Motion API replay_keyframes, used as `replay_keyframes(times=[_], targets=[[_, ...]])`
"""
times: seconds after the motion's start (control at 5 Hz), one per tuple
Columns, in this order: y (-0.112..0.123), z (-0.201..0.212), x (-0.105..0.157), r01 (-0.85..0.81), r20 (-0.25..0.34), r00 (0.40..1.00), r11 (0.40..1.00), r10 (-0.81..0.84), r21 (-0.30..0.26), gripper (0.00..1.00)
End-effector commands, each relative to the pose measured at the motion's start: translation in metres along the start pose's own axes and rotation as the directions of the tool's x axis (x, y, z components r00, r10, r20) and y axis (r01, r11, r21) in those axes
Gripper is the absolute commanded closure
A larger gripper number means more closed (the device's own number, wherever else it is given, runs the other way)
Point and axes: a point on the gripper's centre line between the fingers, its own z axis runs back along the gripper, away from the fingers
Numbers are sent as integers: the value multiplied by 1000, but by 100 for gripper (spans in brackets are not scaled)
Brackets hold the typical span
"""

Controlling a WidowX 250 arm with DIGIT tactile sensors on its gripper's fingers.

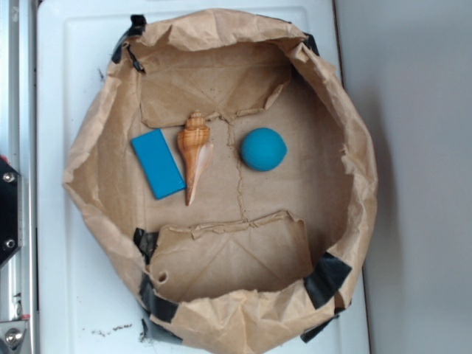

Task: Grab the shell.

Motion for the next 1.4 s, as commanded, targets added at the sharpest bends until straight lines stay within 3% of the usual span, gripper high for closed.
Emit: replay_keyframes(times=[0.0, 0.2, 0.4, 1.0, 1.2], targets=[[0, 0, 0, 0, 0, 1000, 1000, 0, 0, 0], [14, 0, 37, -110, -32, 994, 994, 109, -17, 0], [17, -8, 65, -113, -25, 993, 993, 112, -41, 0], [17, -8, 65, -113, -25, 993, 993, 112, -41, 0], [46, -59, 100, -147, 9, 989, 989, 147, 5, 0]])
